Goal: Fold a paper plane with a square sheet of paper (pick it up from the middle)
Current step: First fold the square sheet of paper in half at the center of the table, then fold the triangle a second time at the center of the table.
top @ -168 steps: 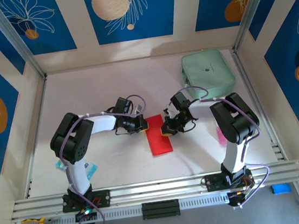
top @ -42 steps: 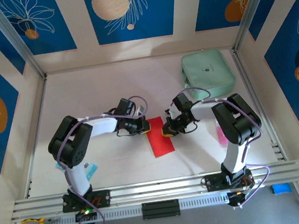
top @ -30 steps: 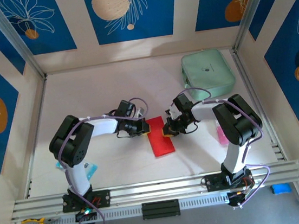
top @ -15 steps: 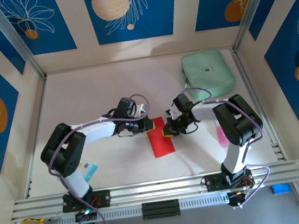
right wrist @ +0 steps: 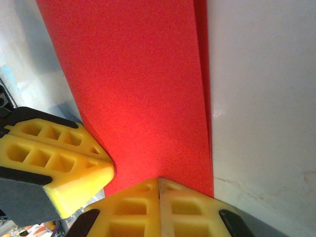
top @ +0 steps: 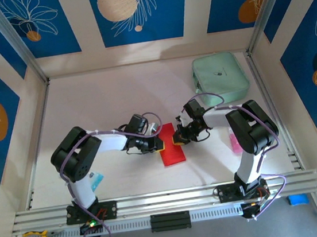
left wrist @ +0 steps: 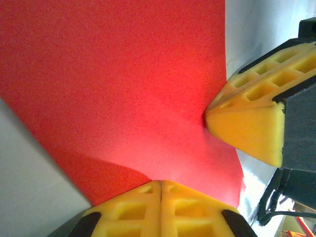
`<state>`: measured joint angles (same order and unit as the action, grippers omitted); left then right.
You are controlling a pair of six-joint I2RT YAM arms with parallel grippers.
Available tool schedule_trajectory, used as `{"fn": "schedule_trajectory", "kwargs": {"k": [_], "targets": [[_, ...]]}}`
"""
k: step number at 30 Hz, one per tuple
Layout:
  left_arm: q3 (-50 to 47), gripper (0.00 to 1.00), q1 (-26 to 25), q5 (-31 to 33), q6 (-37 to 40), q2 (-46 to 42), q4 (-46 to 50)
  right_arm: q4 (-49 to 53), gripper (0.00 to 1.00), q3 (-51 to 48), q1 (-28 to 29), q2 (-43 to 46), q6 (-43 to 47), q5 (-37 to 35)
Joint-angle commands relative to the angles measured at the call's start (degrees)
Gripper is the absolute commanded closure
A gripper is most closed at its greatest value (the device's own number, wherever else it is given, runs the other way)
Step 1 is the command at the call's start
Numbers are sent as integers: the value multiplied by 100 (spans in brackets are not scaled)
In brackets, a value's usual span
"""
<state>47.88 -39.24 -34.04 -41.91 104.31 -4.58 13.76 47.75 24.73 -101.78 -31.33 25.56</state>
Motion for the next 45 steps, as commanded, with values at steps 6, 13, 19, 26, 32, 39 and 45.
{"fn": "schedule_trajectory", "kwargs": {"k": [6,13,19,26,32,39,45], "targets": [[106,100,-154,-56,2,-584,456,452,100,-196,-11,-27,-20,-413],[78,100,-548,-294,-64,-399,371,452,100,-167,-3,-62,-23,-412],[-370,100,-736,-232,-113,-148,177,445,100,-178,7,-27,-30,-420],[-554,100,-748,-90,-169,-450,100,326,100,-22,99,173,-27,-174],[175,100,-615,378,85,-1020,804,453,82,149,128,1133,-134,-308],[898,100,148,272,301,-446,901,470,56,-565,263,2244,-1125,-559],[1413,100,533,140,447,206,953,456,58,-1108,766,2660,-1795,-850]]}}
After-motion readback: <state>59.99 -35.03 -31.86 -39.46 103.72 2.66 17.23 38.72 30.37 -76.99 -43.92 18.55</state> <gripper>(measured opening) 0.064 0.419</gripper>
